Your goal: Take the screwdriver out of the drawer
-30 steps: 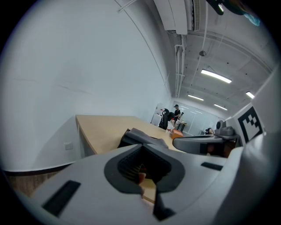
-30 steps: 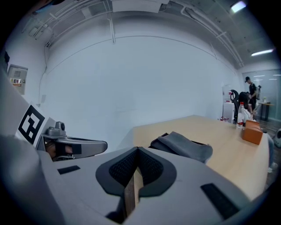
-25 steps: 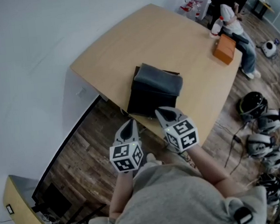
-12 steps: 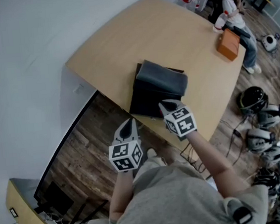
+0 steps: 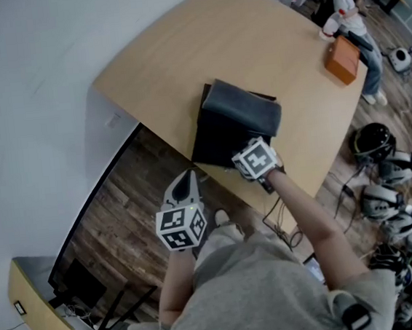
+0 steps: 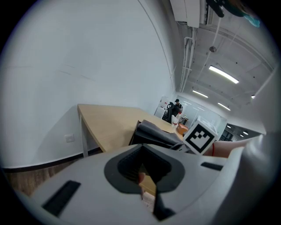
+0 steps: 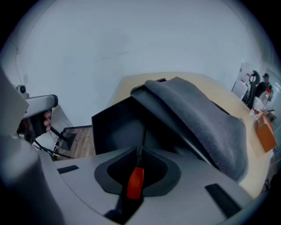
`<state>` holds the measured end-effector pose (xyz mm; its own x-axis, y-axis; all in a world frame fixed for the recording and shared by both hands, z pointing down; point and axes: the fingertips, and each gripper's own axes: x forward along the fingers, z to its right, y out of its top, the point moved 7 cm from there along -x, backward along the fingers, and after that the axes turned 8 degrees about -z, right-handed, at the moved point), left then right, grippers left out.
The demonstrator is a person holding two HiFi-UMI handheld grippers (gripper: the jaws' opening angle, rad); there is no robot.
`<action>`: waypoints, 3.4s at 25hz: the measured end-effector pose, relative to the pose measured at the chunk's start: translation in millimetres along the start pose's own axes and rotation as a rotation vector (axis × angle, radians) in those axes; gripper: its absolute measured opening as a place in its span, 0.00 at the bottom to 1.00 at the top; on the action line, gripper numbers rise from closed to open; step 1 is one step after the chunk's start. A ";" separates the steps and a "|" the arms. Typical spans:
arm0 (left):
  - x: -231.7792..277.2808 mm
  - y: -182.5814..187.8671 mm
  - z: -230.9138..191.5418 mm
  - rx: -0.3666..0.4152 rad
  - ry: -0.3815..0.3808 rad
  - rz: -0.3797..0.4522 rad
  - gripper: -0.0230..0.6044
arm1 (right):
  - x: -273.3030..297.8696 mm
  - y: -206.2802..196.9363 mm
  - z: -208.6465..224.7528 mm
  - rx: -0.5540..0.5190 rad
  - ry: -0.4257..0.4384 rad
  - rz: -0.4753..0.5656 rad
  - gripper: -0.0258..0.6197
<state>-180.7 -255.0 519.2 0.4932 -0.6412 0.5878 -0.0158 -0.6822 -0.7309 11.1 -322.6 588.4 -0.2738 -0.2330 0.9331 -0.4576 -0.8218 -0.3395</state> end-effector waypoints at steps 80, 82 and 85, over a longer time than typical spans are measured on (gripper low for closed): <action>-140.6 -172.9 229.8 0.002 0.079 0.191 0.04 | -223.2 -282.8 -76.6 0.013 -0.046 0.716 0.12; -143.6 -179.4 234.9 0.008 0.081 0.192 0.04 | -226.0 -291.8 -78.0 0.018 -0.043 0.727 0.12; -148.0 -186.3 241.7 0.017 0.083 0.197 0.04 | -231.2 -303.8 -80.7 0.027 -0.040 0.735 0.12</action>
<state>-40.6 52.0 484.6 0.4086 -0.7888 0.4591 -0.0894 -0.5352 -0.8400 145.1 22.9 466.3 -0.4706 -0.7472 0.4693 -0.1462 -0.4585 -0.8766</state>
